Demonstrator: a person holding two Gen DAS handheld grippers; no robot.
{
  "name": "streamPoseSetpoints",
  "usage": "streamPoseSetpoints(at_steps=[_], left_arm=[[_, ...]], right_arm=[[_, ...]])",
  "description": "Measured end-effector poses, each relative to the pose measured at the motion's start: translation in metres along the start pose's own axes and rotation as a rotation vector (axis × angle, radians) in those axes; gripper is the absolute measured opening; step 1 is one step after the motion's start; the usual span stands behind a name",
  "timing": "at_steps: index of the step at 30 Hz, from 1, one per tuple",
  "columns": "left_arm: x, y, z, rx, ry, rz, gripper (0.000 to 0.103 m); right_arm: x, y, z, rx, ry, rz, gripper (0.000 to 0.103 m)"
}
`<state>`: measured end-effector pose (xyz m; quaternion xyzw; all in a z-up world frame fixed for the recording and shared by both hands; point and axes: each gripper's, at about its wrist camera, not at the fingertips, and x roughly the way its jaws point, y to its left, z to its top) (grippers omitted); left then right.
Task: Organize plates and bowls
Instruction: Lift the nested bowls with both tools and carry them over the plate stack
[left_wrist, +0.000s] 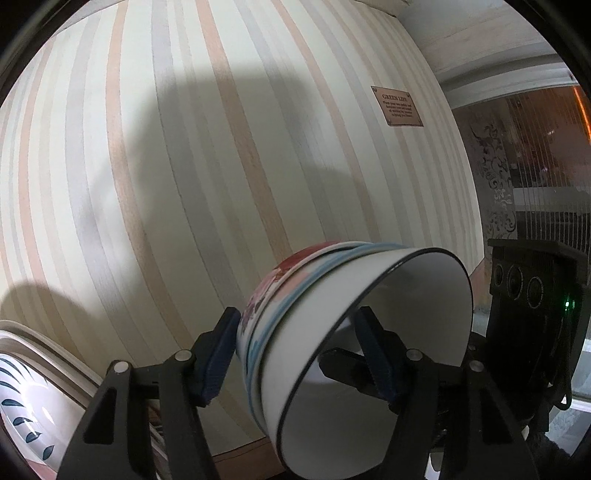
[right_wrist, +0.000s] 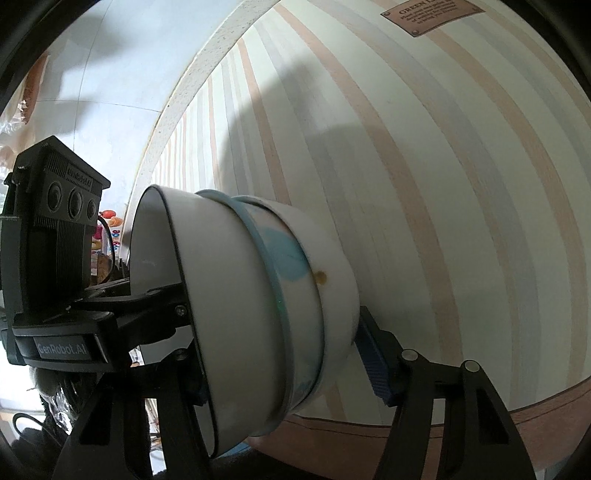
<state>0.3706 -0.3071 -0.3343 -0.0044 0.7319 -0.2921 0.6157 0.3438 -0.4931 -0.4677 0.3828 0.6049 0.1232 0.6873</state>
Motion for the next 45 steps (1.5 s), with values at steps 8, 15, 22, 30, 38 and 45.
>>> streamPoseSetpoints(at_steps=[8, 15, 22, 30, 38, 45], left_arm=[[-0.001, -0.004, 0.0, -0.011, -0.016, 0.02, 0.062], [-0.004, -0.006, 0.0, -0.012, -0.026, 0.035, 0.062], [-0.006, -0.009, 0.003, -0.025, -0.021, 0.05, 0.062], [-0.013, -0.005, 0.004, -0.049, -0.021, 0.052, 0.062], [-0.033, 0.008, -0.001, -0.078, -0.052, 0.053, 0.062], [-0.056, 0.03, -0.01, -0.132, -0.096, 0.051, 0.062]], right_arm=[[-0.01, -0.009, -0.005, 0.005, 0.013, 0.014, 0.066], [-0.006, -0.009, -0.002, 0.02, 0.033, 0.024, 0.066], [-0.005, -0.011, 0.0, 0.058, 0.044, 0.045, 0.066], [-0.004, -0.005, 0.004, 0.069, 0.067, 0.055, 0.066], [-0.004, 0.02, 0.01, 0.033, 0.084, 0.058, 0.066], [0.001, 0.052, 0.014, -0.029, 0.103, 0.055, 0.066]])
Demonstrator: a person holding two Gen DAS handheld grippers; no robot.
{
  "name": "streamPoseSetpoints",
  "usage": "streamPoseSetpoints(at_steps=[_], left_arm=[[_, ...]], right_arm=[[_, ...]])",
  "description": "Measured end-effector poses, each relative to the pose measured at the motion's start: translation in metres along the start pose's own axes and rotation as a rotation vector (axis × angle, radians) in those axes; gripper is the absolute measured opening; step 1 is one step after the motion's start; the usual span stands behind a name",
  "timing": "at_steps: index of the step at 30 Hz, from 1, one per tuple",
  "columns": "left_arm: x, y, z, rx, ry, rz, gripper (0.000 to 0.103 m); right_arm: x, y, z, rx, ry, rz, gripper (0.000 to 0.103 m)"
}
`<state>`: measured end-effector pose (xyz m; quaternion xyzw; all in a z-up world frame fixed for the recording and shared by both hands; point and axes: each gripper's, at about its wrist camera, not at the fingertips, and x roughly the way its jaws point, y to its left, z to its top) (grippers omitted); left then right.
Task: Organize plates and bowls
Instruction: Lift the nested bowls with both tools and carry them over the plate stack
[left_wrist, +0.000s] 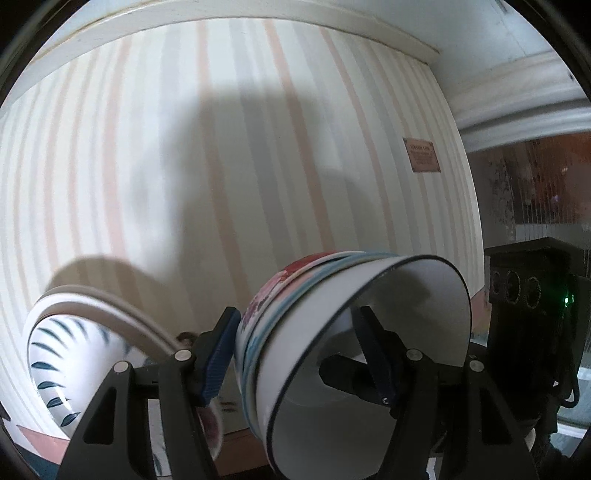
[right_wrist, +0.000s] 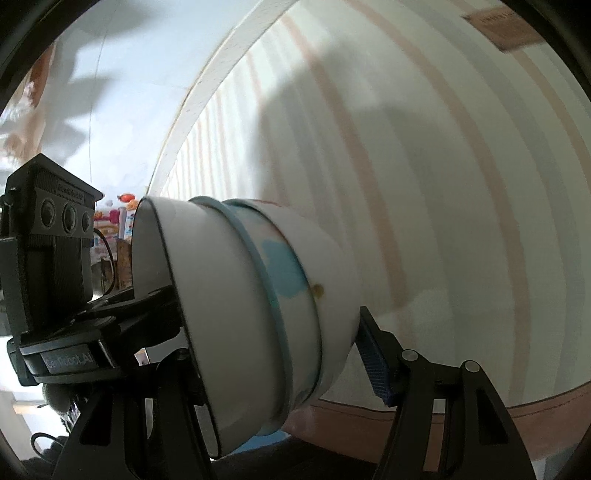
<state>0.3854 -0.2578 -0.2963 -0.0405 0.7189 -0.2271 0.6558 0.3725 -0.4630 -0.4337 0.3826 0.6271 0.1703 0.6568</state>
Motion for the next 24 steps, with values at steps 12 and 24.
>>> streamPoseSetpoints(at_steps=[12, 24], left_arm=[[-0.04, 0.057, -0.023, -0.116, -0.085, 0.007, 0.062], [-0.062, 0.109, -0.055, -0.253, -0.149, 0.033, 0.062]], right_arm=[[0.028, 0.057, -0.002, -0.139, 0.075, -0.019, 0.066], [0.073, 0.103, -0.017, -0.261, 0.177, -0.017, 0.066]])
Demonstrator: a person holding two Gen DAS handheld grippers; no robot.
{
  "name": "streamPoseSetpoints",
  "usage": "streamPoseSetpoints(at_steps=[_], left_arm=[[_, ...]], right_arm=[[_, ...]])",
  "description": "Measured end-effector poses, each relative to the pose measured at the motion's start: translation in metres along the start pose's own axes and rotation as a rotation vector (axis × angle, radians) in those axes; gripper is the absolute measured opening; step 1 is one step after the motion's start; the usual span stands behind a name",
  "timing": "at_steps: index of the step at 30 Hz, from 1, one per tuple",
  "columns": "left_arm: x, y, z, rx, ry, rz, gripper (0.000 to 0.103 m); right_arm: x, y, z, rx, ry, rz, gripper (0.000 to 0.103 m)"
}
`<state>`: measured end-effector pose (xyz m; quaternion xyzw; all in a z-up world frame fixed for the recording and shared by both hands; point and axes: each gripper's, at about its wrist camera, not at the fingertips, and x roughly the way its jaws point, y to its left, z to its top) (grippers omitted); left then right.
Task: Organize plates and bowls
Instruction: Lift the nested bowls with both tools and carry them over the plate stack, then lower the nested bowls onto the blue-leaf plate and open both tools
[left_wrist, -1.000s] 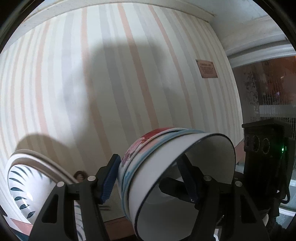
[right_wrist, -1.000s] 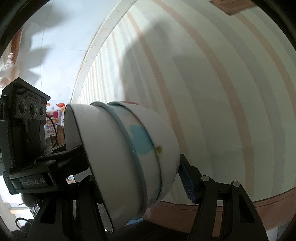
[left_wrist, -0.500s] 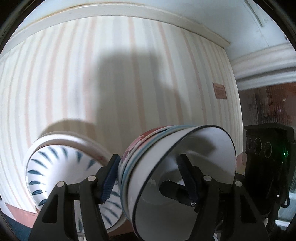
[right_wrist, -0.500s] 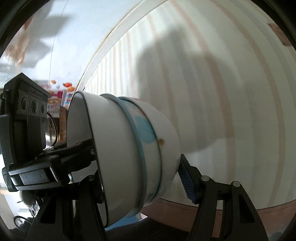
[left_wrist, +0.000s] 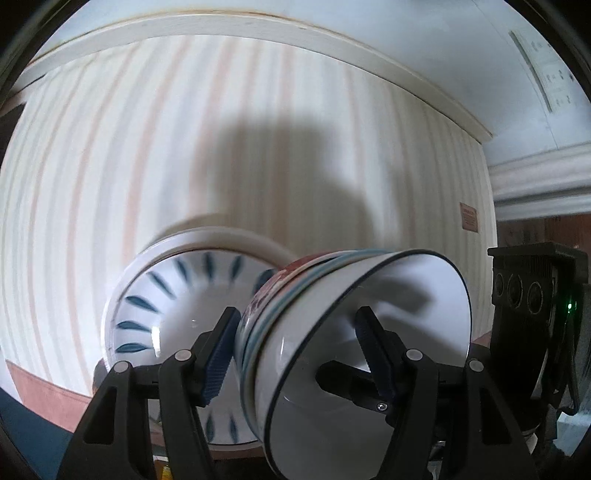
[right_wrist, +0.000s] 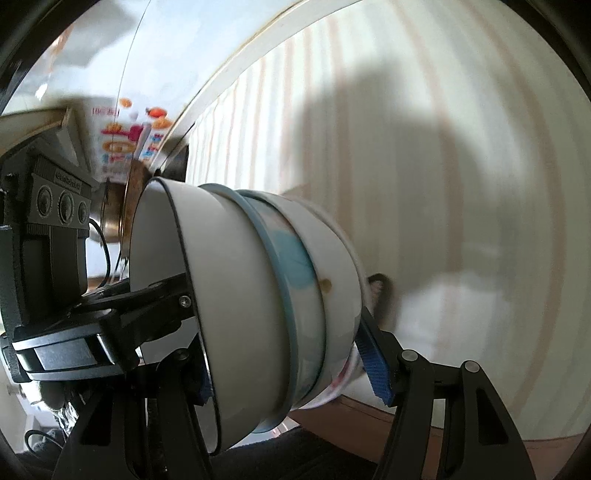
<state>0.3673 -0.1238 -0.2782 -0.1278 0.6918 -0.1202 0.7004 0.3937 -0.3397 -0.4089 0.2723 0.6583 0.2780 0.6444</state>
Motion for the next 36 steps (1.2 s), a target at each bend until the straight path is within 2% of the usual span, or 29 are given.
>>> streamPoseSetpoints(at_steps=[7, 16, 36], left_arm=[[-0.008, 0.041, -0.011, -0.087, -0.022, -0.004, 0.062], [-0.01, 0.07, -0.019, -0.146, -0.035, -0.014, 0.062], [-0.002, 0.087, -0.019, -0.155, -0.021, -0.032, 0.062]], right_arm=[[0.04, 0.028, 0.01, -0.058, 0.053, -0.005, 0.066], [0.082, 0.058, 0.016, -0.103, 0.095, -0.025, 0.066], [0.107, 0.072, 0.022, -0.108, 0.116, -0.067, 0.066]])
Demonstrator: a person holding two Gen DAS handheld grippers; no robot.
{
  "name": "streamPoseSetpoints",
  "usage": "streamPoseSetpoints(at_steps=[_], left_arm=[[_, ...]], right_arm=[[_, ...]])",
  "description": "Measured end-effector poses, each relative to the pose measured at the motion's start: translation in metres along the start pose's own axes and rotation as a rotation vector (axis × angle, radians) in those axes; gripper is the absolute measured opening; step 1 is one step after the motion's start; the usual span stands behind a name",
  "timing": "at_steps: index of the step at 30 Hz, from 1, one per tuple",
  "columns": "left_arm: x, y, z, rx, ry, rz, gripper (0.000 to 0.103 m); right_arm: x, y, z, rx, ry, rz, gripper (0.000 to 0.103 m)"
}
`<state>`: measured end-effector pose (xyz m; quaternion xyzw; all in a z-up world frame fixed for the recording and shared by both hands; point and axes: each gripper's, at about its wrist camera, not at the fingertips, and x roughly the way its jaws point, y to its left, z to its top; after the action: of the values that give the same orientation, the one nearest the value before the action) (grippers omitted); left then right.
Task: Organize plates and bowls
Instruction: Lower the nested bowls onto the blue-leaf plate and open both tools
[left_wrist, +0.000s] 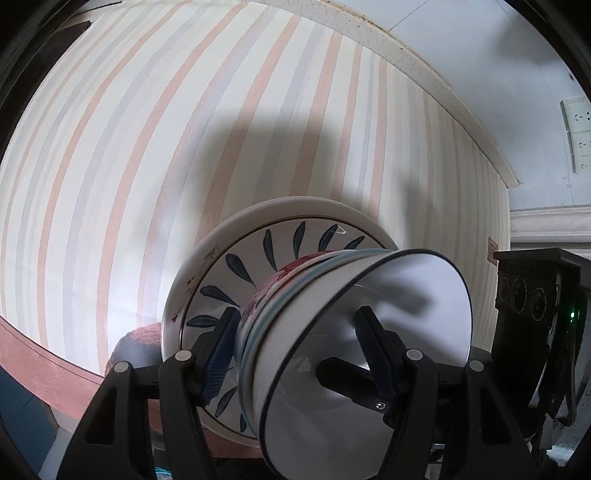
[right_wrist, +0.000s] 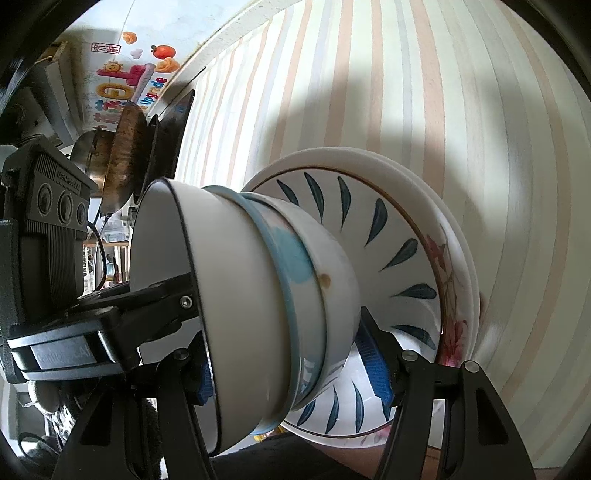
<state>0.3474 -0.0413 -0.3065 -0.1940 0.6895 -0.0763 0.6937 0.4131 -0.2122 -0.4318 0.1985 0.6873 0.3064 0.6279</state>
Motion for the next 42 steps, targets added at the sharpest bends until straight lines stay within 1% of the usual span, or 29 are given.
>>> streamPoseSetpoints(at_steps=[16, 24, 27, 31, 32, 34, 36, 38, 39, 40, 41, 42], left_arm=[[0.001, -0.006, -0.002, 0.042, -0.014, 0.028, 0.062], [-0.004, -0.009, -0.006, 0.056, -0.03, 0.047, 0.062], [-0.01, -0.01, -0.009, 0.067, -0.047, 0.059, 0.062], [-0.028, -0.015, -0.017, 0.09, -0.099, 0.114, 0.062], [-0.035, -0.017, -0.02, 0.098, -0.116, 0.139, 0.062], [-0.049, -0.022, -0.028, 0.129, -0.164, 0.158, 0.062], [-0.06, -0.026, -0.035, 0.153, -0.198, 0.173, 0.062], [-0.071, -0.029, -0.043, 0.171, -0.23, 0.182, 0.062], [-0.077, -0.031, -0.048, 0.183, -0.246, 0.185, 0.062], [-0.082, -0.031, -0.052, 0.193, -0.259, 0.186, 0.066], [-0.087, -0.032, -0.057, 0.203, -0.277, 0.191, 0.07], [-0.093, -0.034, -0.063, 0.217, -0.307, 0.205, 0.076]], right_arm=[[-0.002, -0.002, -0.006, 0.01, -0.013, 0.0, 0.066], [-0.01, 0.001, -0.01, 0.0, -0.028, -0.038, 0.066], [-0.017, 0.002, -0.014, -0.004, -0.051, -0.051, 0.066], [-0.033, 0.004, -0.021, 0.0, -0.092, -0.064, 0.066], [-0.039, 0.007, -0.024, -0.01, -0.106, -0.084, 0.067], [-0.05, 0.013, -0.03, -0.022, -0.131, -0.114, 0.068], [-0.066, 0.023, -0.04, -0.052, -0.175, -0.158, 0.075], [-0.082, 0.035, -0.051, -0.079, -0.226, -0.223, 0.079], [-0.089, 0.04, -0.056, -0.086, -0.249, -0.243, 0.084], [-0.098, 0.045, -0.062, -0.091, -0.277, -0.262, 0.087], [-0.109, 0.052, -0.071, -0.095, -0.317, -0.3, 0.09], [-0.116, 0.056, -0.075, -0.094, -0.338, -0.321, 0.091]])
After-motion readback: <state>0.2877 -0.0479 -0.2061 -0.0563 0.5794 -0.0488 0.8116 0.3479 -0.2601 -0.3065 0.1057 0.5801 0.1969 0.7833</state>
